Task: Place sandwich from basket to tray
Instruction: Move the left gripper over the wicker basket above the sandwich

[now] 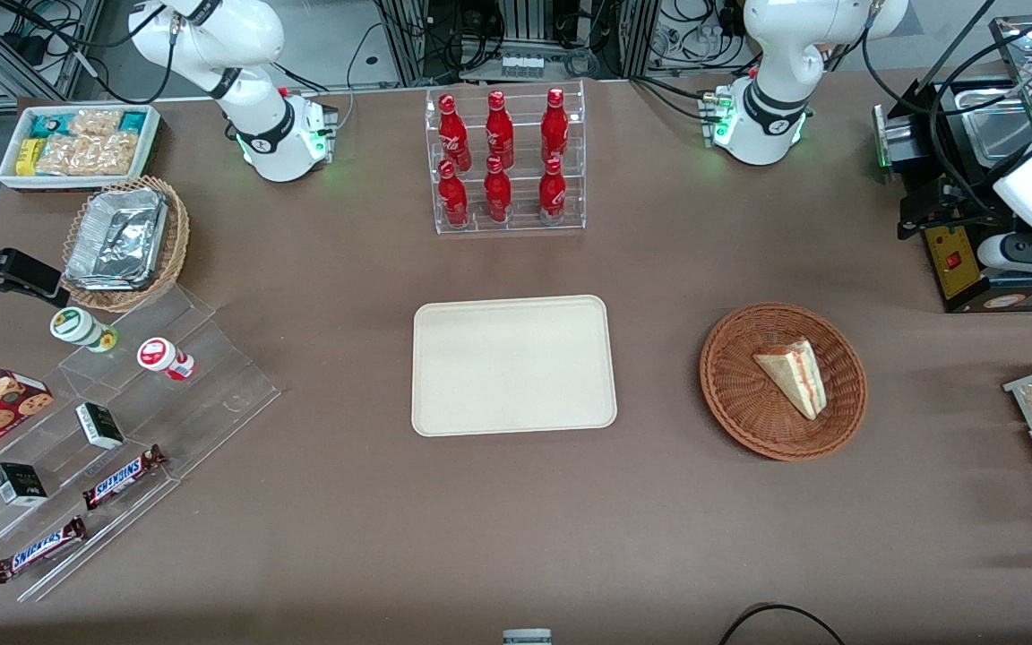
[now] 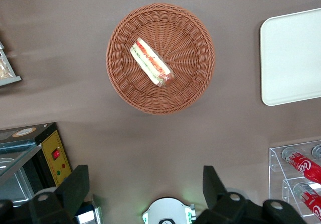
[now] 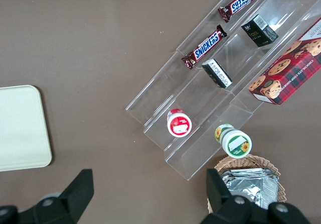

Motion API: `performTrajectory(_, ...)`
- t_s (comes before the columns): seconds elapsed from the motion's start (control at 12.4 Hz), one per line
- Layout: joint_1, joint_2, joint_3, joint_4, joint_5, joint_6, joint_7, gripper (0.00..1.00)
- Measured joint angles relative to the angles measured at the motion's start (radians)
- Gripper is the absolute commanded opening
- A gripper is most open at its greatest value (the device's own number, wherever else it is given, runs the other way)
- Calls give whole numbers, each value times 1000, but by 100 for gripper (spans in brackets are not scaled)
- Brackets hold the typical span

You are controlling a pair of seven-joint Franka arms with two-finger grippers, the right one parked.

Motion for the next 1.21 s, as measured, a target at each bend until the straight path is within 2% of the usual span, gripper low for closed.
performTrajectory(0.73, -1, 70, 0, -28, -21, 79, 0, 100)
performTrajectory(1.21, 0, 95, 1, -234, -21, 296, 0, 100)
